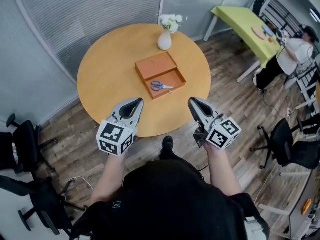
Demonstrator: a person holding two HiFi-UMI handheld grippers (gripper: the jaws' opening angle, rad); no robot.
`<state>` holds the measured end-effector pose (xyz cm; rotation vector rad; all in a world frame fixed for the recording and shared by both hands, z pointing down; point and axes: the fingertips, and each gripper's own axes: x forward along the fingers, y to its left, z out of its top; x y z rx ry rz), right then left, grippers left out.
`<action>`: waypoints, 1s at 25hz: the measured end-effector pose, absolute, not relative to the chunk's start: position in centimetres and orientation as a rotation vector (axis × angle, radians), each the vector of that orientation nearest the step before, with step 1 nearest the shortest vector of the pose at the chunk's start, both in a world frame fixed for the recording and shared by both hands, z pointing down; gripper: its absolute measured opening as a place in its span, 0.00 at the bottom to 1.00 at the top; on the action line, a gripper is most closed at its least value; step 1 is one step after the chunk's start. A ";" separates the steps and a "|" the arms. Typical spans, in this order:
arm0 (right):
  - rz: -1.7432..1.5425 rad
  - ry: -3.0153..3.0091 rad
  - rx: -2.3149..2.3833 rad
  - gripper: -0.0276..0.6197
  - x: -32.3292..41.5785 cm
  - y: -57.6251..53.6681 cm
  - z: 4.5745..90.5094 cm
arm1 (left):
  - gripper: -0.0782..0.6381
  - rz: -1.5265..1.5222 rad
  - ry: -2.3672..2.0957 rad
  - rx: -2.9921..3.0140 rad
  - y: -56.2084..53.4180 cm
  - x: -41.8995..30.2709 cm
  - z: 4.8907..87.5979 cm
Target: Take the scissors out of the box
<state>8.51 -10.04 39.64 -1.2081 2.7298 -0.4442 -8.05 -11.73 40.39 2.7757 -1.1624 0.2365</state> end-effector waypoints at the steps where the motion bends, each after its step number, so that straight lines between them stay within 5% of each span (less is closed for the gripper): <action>1: -0.451 2.734 -1.196 0.10 8.8 -11.2 39.8 | 0.13 0.241 -1.172 2.768 -12.7 -7.7 40.5; 15: -0.519 2.814 -1.034 0.10 15.1 -26.0 42.3 | 0.13 0.390 -1.289 2.717 -24.8 0.3 40.6; 25: -0.557 2.875 -0.981 0.10 13.4 -30.2 44.1 | 0.13 0.420 -1.345 2.692 -27.5 -0.6 40.2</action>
